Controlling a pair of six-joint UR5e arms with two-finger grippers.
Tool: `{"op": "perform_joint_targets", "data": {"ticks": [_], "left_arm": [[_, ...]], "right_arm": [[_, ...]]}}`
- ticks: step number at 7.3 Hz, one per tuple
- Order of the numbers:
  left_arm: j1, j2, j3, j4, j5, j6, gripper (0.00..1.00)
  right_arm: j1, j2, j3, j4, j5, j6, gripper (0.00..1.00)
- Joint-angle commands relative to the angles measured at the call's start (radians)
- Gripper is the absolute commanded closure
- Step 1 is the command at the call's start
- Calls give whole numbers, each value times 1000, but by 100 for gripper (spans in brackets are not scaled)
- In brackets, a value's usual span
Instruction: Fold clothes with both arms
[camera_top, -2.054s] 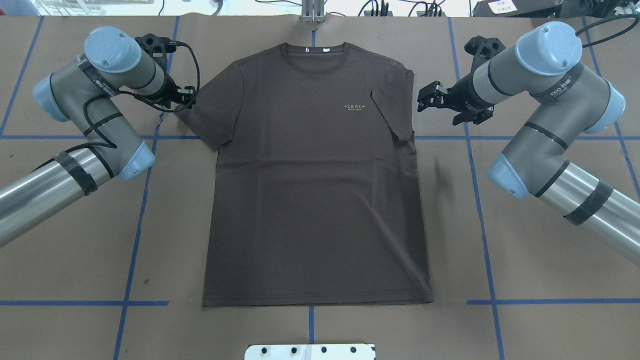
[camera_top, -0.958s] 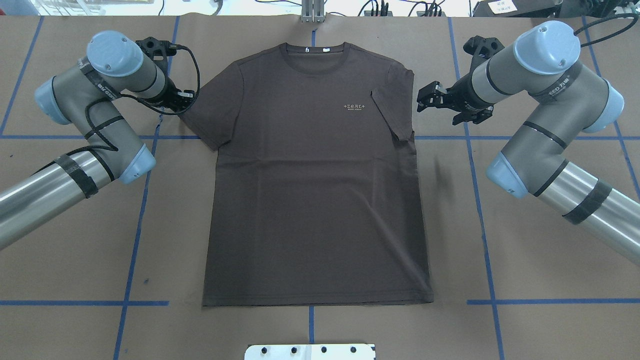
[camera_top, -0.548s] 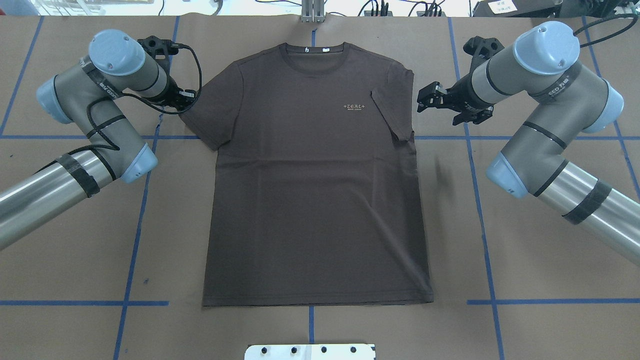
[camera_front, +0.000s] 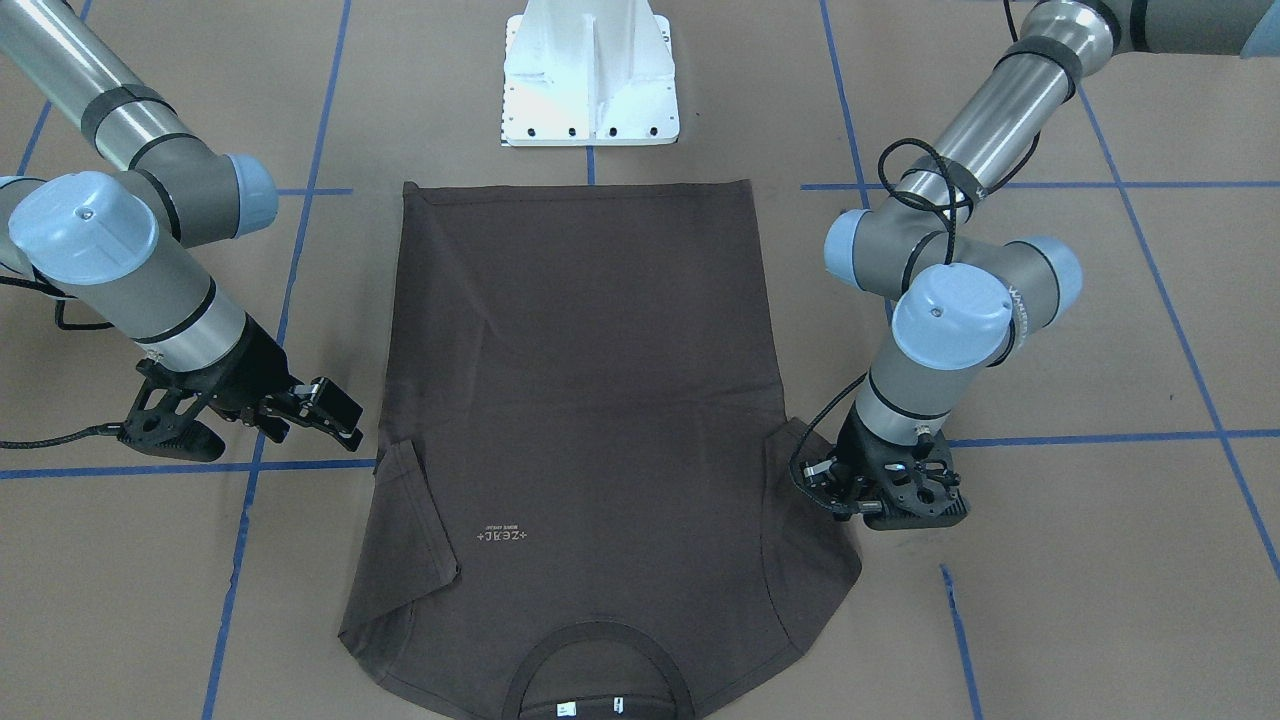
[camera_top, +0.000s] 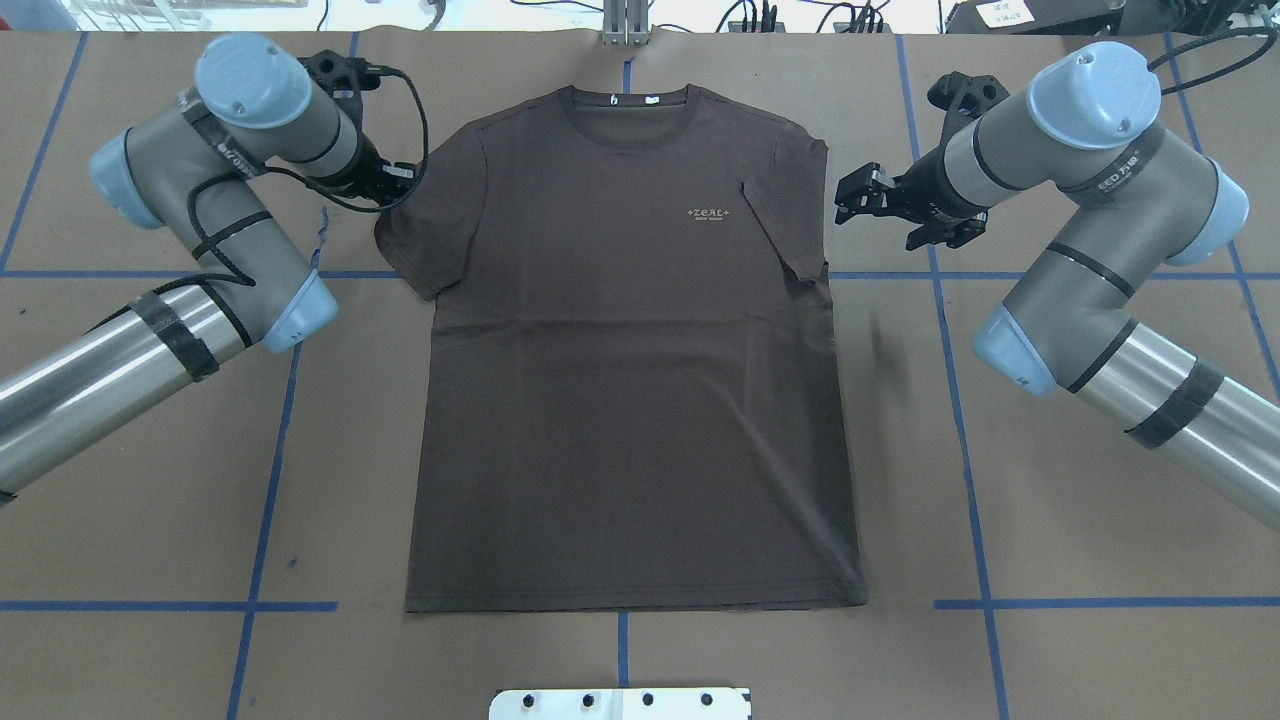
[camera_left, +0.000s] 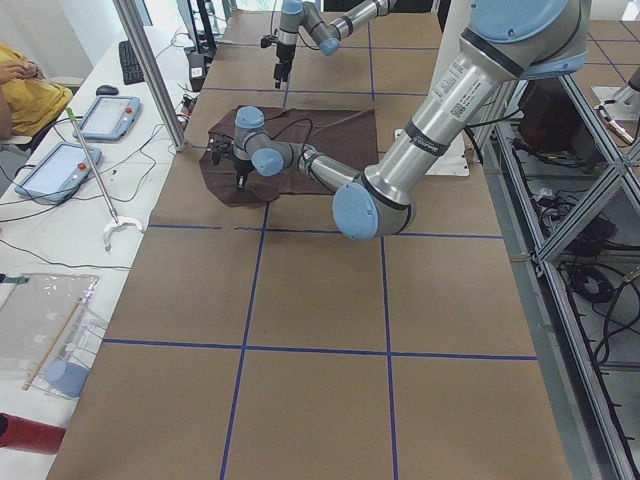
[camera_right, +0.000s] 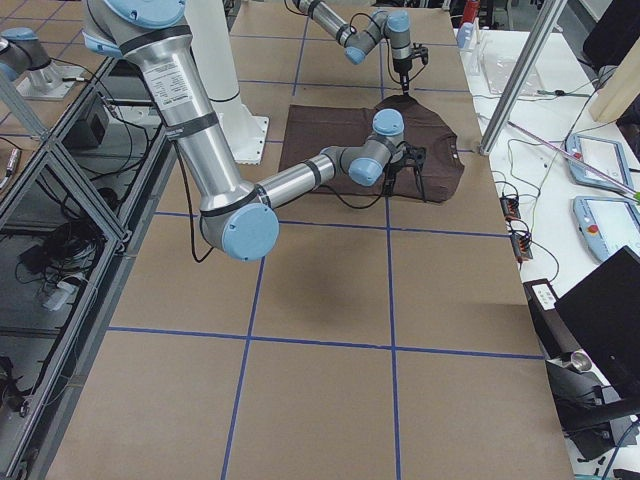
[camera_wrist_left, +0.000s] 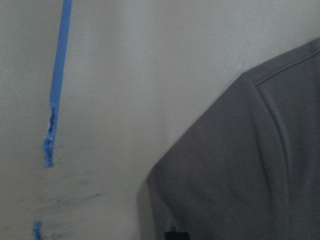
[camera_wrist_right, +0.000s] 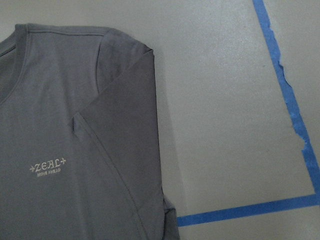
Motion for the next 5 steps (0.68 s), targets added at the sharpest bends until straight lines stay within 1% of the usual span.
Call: {"op": "perform_joint_targets", "data": {"ticks": [1,3,5], "left_arm": [[33,-102,74,-2,2,-105,100],[49,-118,94,-12,7,-129,100],[49,-132,142,-69,9,-130,100]], "right_arm": [[-1,-3,-3,0,0,3,0],[-1,-6,-4,0,-3,7,0],[-6,-6,-9,0,-8,7,0]]}}
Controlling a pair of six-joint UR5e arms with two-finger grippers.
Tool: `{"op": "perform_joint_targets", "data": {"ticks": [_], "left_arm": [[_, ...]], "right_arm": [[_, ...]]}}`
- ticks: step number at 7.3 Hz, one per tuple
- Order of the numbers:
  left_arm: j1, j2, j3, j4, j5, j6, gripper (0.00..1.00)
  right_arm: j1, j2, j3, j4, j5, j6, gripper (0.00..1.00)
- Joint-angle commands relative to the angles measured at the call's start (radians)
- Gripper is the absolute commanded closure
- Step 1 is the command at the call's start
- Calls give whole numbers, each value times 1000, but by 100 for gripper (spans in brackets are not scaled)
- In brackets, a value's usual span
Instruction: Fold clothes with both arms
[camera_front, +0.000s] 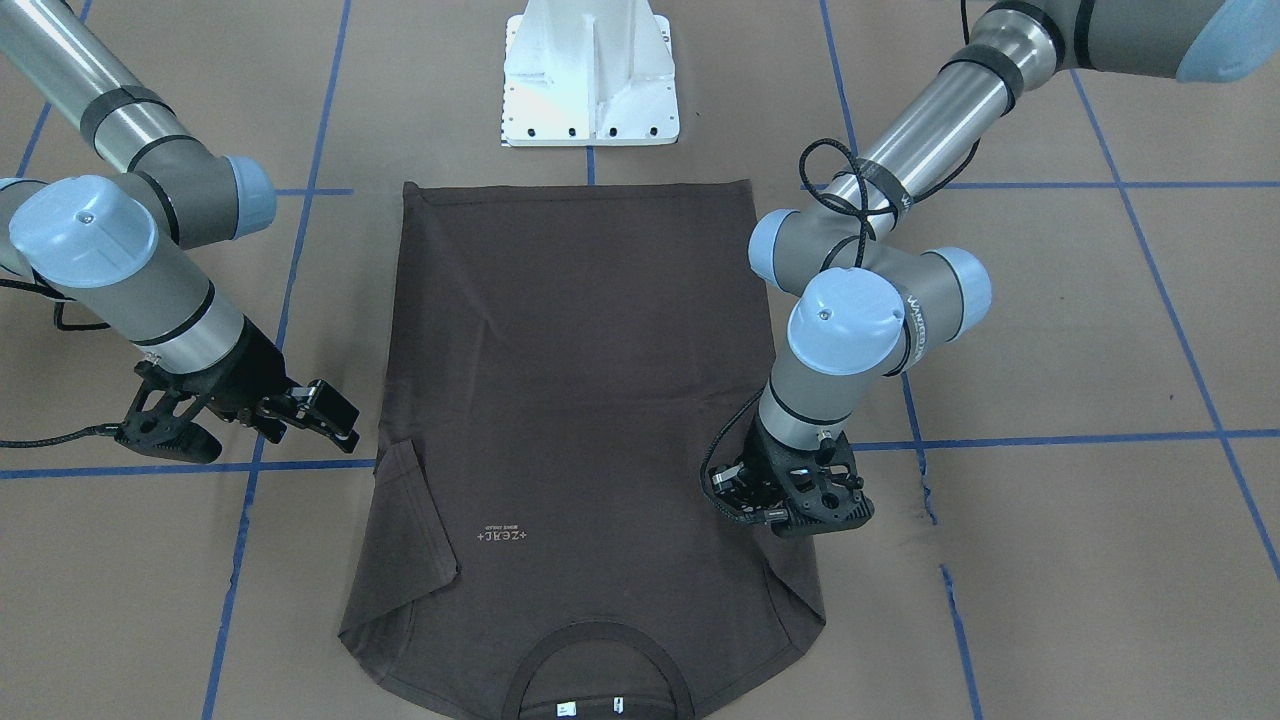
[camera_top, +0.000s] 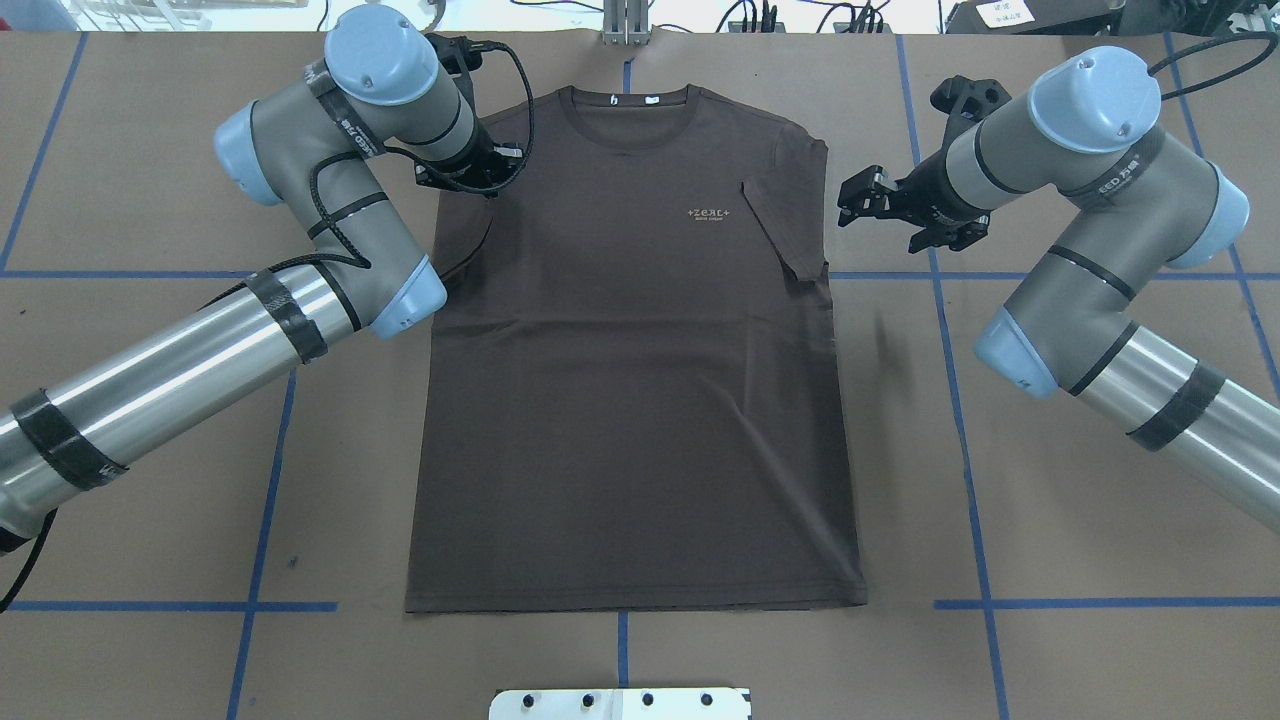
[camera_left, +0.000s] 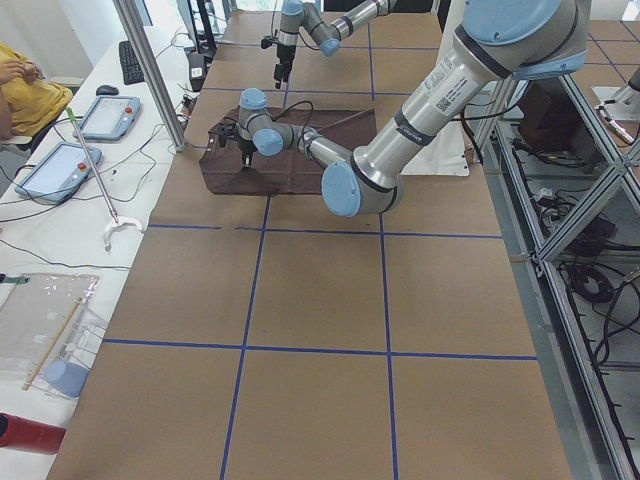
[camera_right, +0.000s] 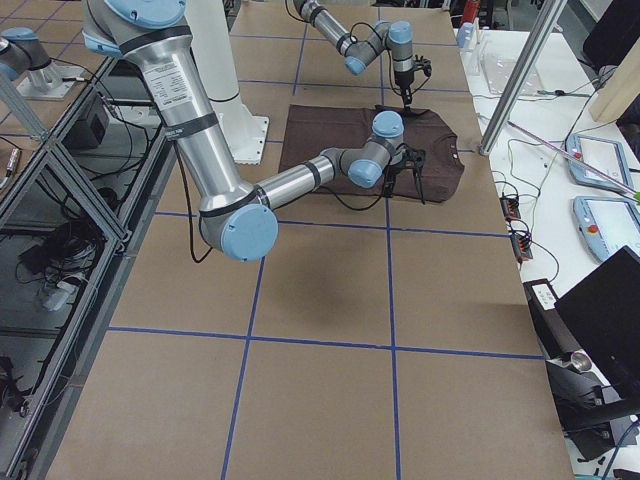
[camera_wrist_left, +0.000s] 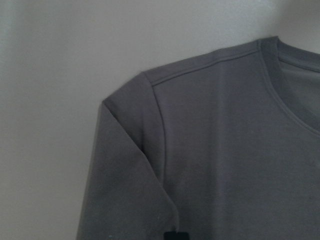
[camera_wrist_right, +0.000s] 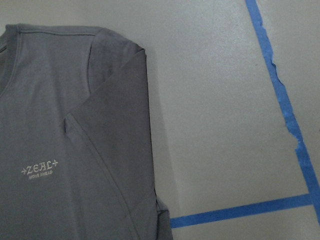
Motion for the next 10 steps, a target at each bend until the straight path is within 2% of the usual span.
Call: {"op": "perform_joint_targets", "data": {"ticks": [1,7,8,9,10], "left_arm": [[1,-6,30,-37,1,-4,100],[-1,-6,51,-76,38,-7,100],[1,-3,52,-78,39,-6,53],[1,0,49,-81,38,0,43],[-1,6,35,-80,38,3,42]], "right_arm": [[-4,1,-12,3,-3,2,0],[-6,7,-24,12,-3,8,0],[-6,6,-24,12,-3,8,0],[-6,4,-22,12,-3,8,0],[-7,7,-15,6,-1,10,0]]}}
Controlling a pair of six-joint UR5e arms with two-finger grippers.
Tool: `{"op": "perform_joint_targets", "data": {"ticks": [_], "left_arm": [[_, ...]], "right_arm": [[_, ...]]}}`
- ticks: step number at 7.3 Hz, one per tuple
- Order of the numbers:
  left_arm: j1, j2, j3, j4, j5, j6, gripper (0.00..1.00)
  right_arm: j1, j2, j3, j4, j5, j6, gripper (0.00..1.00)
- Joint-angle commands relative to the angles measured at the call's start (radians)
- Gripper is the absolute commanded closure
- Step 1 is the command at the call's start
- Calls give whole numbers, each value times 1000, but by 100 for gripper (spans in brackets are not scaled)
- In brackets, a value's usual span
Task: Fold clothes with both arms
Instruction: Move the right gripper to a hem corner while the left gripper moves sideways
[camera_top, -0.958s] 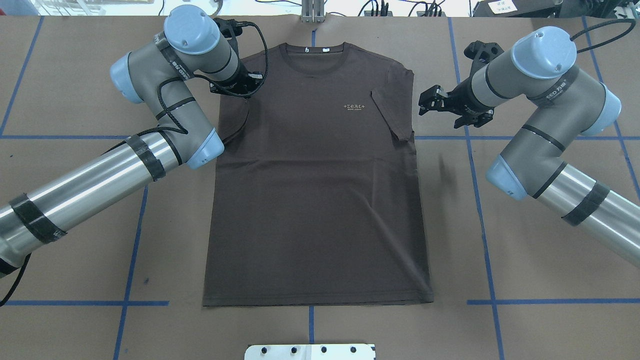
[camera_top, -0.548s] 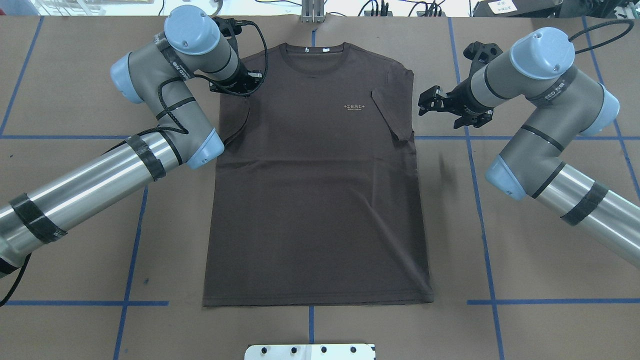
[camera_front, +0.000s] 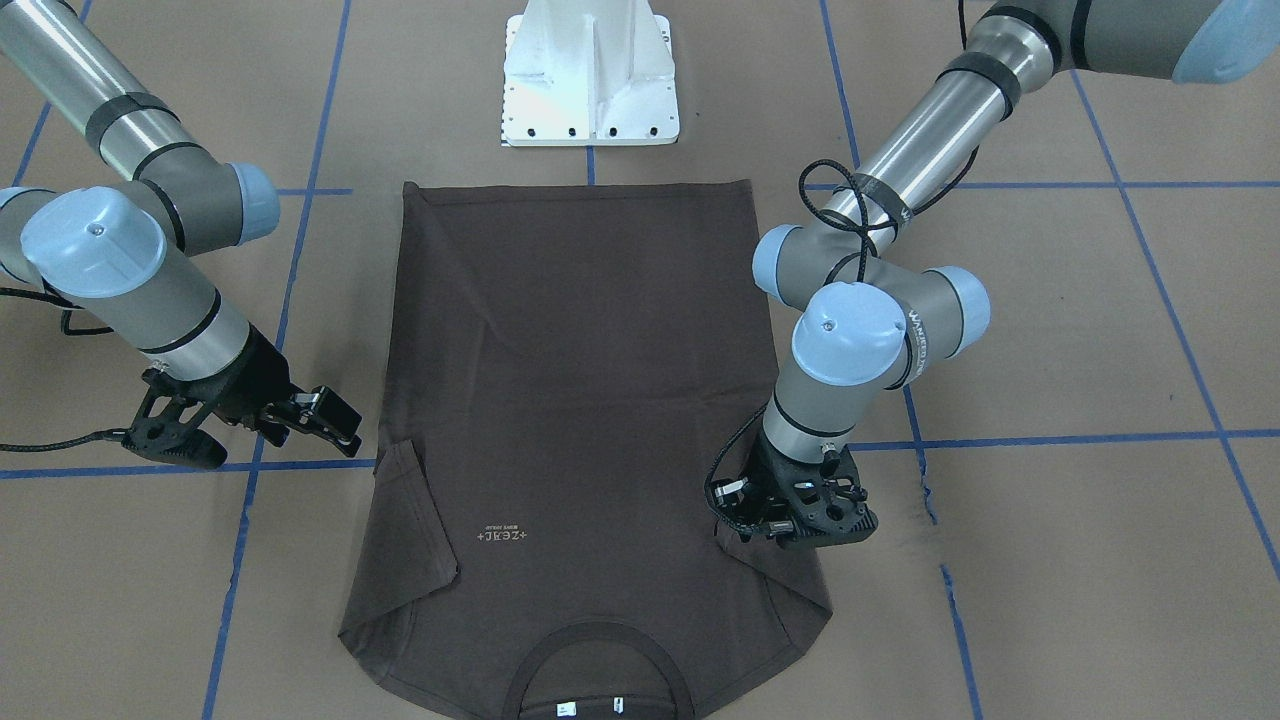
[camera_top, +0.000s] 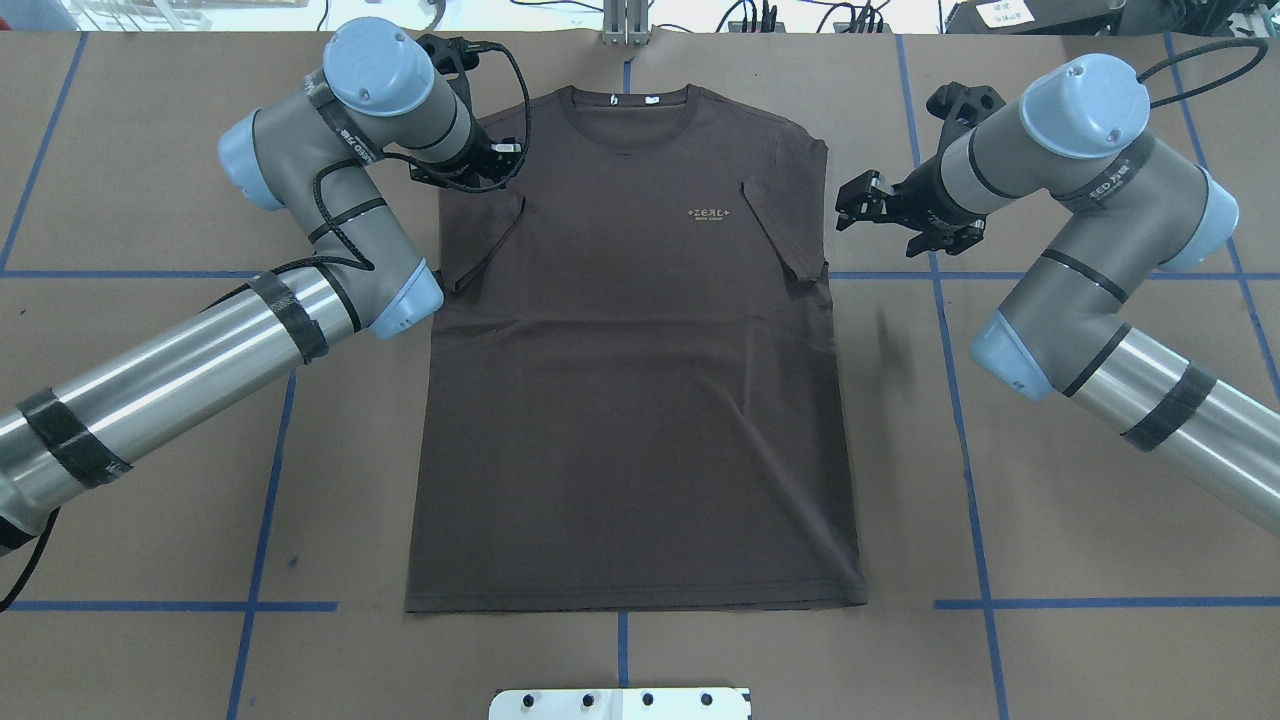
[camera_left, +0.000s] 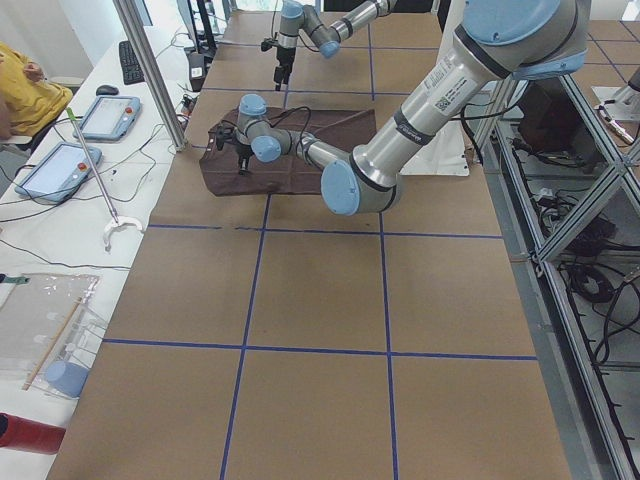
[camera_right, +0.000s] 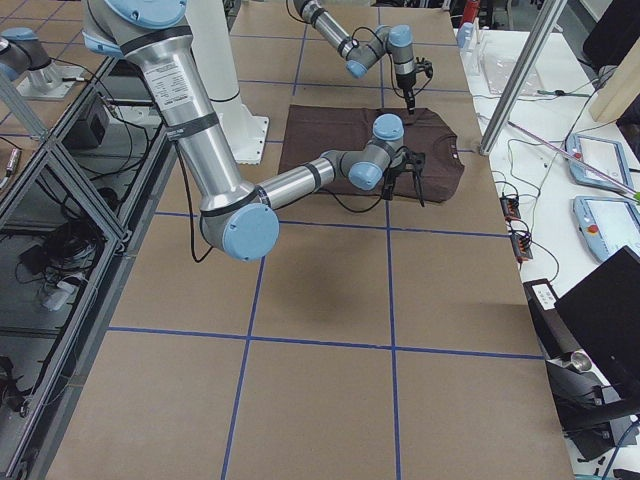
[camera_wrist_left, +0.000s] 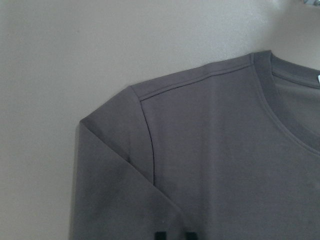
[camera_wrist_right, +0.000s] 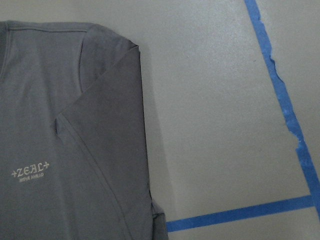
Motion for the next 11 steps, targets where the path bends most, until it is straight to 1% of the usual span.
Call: {"op": "perform_joint_targets", "data": {"ticks": [1,2,3,4,5,6,7,8,9,11], "left_arm": [[-1,71,-125,13,-1,3,39],[5,201,-306,14,-17,0,39],[11,292,-446,19,-91,0,39],[13,389,-547,20,-157,-6,39],[28,438,-616,20,-159,-9,39],[43,460,-644,19,-159,-31,37],[54,459,-641,19,-152,-38,33],[54,463,-638,19,-150,-37,32],[54,462,-638,19,-152,-38,32],[54,460,-632,19,-152,-37,31]], "right_arm": [[-2,-5,47,-14,3,41,0],[-37,-21,112,-44,-3,161,0],[-111,-70,249,-121,-60,252,2],[-243,-163,437,-235,-220,335,7],[-336,-213,566,-338,-279,413,8],[-452,-260,624,-377,-317,581,7],[-601,-315,664,-387,-483,634,9],[-684,-359,664,-388,-550,737,16],[-725,-389,664,-391,-575,763,19],[-752,-394,642,-393,-589,765,21]]}}
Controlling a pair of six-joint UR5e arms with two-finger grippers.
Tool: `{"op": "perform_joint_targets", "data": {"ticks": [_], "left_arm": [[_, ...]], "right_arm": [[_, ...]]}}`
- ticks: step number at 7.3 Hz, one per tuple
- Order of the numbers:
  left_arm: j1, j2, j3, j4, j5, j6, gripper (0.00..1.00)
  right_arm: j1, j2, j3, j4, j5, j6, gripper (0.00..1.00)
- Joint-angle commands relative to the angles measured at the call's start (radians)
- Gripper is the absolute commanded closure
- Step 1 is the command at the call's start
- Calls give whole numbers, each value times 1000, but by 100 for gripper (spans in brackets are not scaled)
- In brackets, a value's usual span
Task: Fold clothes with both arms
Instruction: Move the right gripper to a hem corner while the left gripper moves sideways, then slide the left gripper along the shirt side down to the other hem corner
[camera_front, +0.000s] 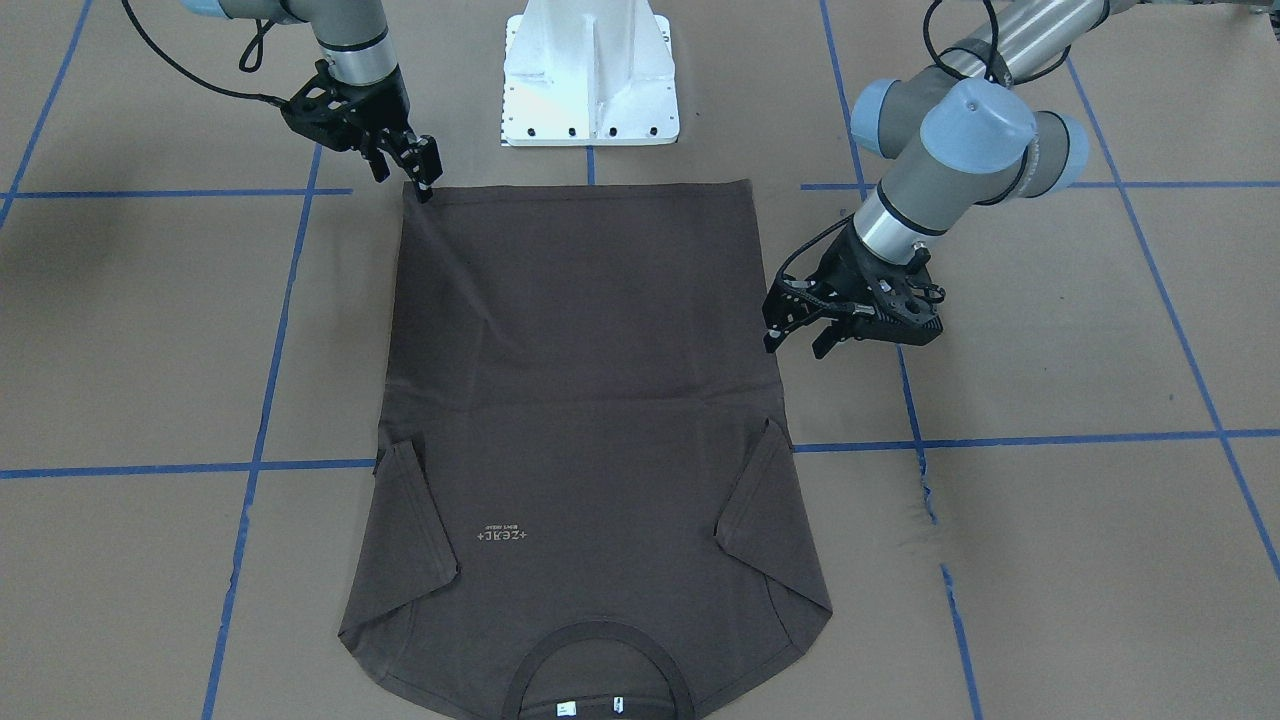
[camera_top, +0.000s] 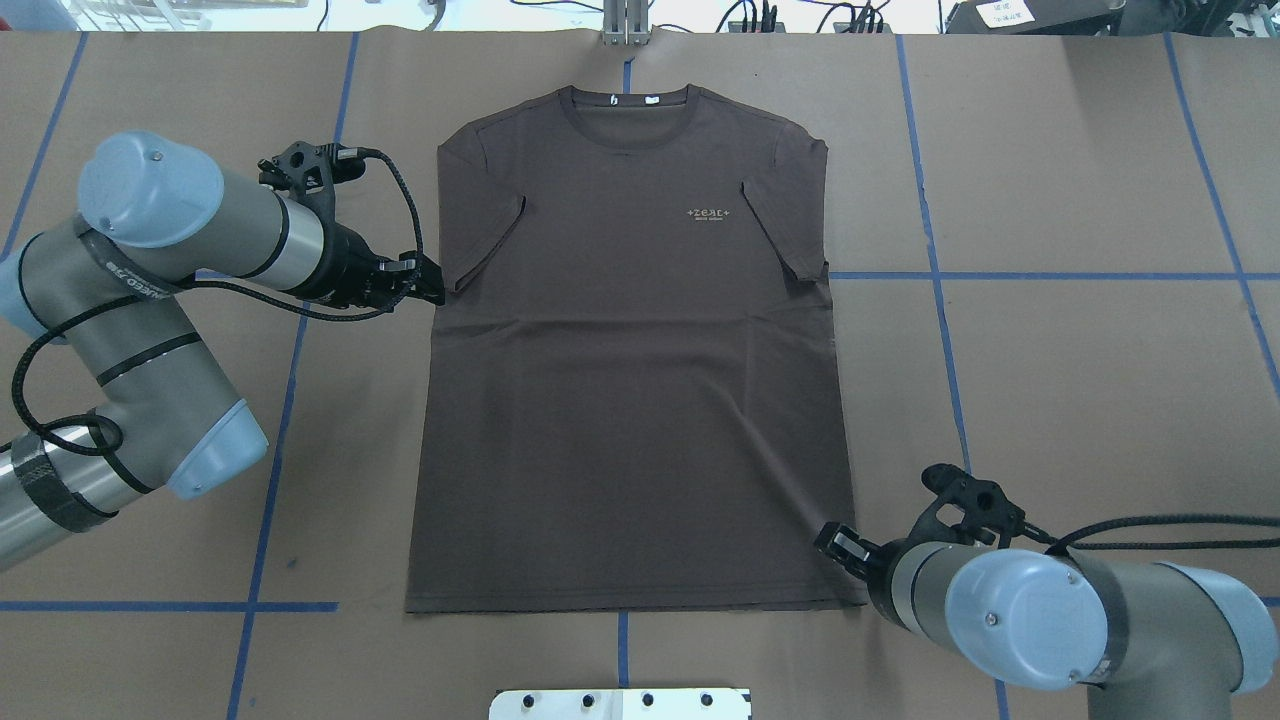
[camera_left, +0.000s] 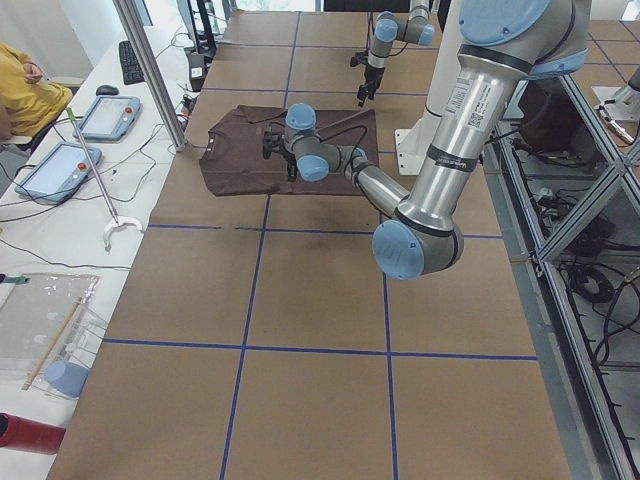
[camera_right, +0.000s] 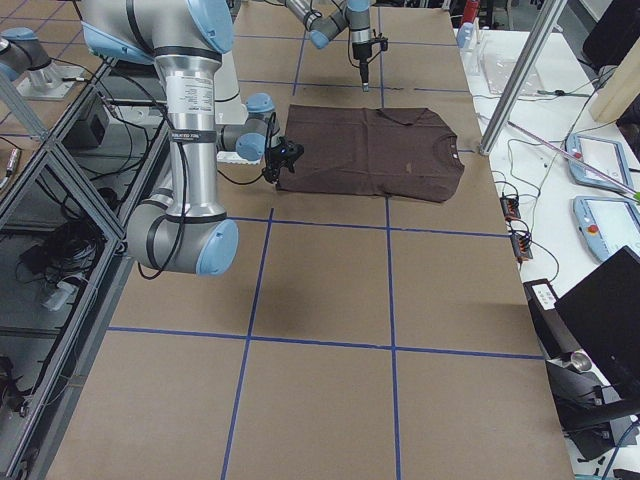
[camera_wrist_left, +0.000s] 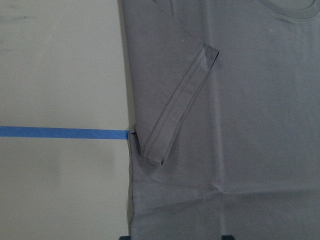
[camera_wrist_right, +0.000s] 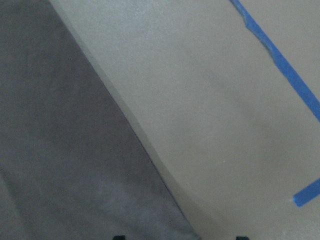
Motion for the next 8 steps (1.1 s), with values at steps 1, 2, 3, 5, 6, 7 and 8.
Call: {"op": "perform_joint_targets", "data": {"ticks": [1,2,3,5,6,7,8], "left_arm": [[0,-4,2,0,1,-1,31],[0,-4,4,0,3,0,31],[0,-2,2,0,4,0,31],[0,1,4,0,6,2,31],[0,2,4,0,6,3,31],[0,2,4,0,6,3,31],[0,5,4,0,6,3,31]], "right_arm": [[-24,-8,-15,-1,-9,11,23],[-32,-4,-25,0,-9,16,24],[-32,0,-28,0,-7,16,27],[-30,3,-35,0,-6,16,30],[-33,4,-36,0,-6,17,34],[-33,4,-38,0,-4,17,39],[-33,6,-38,0,-4,19,55]]}}
